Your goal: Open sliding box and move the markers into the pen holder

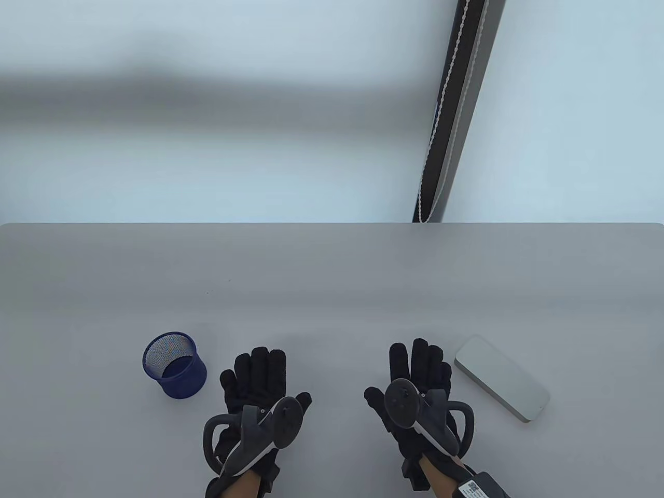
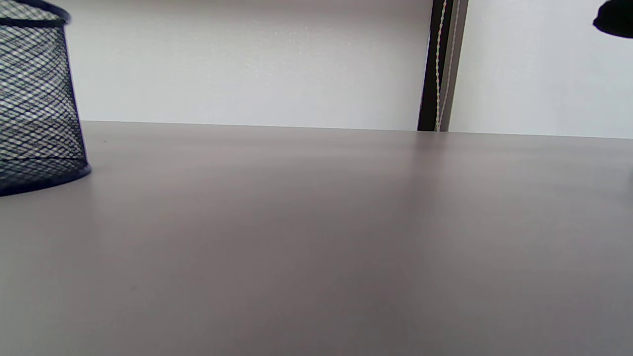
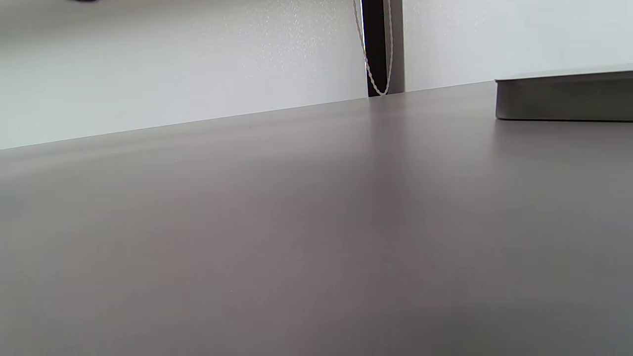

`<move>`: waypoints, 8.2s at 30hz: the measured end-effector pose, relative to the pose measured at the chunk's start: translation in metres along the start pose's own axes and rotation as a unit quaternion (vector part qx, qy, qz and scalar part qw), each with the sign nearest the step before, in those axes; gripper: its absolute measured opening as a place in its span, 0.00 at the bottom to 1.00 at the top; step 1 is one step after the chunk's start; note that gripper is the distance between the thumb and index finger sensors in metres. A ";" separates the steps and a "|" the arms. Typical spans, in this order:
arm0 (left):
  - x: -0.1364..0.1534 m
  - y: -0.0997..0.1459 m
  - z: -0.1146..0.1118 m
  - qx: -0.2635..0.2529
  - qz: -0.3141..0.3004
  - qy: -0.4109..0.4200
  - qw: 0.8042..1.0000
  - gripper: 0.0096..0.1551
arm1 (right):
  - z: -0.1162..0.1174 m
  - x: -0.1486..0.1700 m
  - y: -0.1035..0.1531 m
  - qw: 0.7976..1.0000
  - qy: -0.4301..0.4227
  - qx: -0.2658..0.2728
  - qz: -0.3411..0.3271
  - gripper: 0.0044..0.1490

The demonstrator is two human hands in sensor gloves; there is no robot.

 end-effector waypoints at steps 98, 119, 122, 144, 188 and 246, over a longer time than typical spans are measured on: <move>0.003 -0.003 -0.001 0.031 -0.003 -0.017 0.999 0.55 | -0.028 0.138 -0.049 0.992 0.042 -0.043 0.107 0.42; 0.007 -0.003 0.000 0.026 -0.001 -0.008 1.000 0.55 | 0.005 0.010 -0.005 0.991 0.082 -0.064 -0.088 0.41; 0.009 -0.004 -0.002 0.032 0.003 -0.008 0.999 0.55 | 0.015 -0.001 0.000 0.988 0.078 -0.081 -0.109 0.41; -0.007 -0.006 -0.018 0.099 -0.048 -0.032 0.993 0.55 | 0.047 -0.022 0.013 0.969 0.045 -0.149 -0.191 0.41; -0.052 -0.008 -0.058 0.178 -0.212 -0.113 0.954 0.49 | 0.045 -0.025 0.020 0.963 0.070 -0.148 -0.215 0.41; -0.042 -0.013 -0.044 0.082 -0.130 -0.102 0.983 0.26 | 0.037 0.015 0.000 0.937 0.152 -0.271 -0.161 0.49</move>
Point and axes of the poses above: the tracker on the back of each hand, its own x axis roughly to the little-finger side, its own y axis roughly from the fingertips to the wrist, z = x × y, the point moved 2 cm from there along -y, roughly from the wrist to the fingertips, and after that the axes turned 6 degrees about z, right-handed, at the moved point
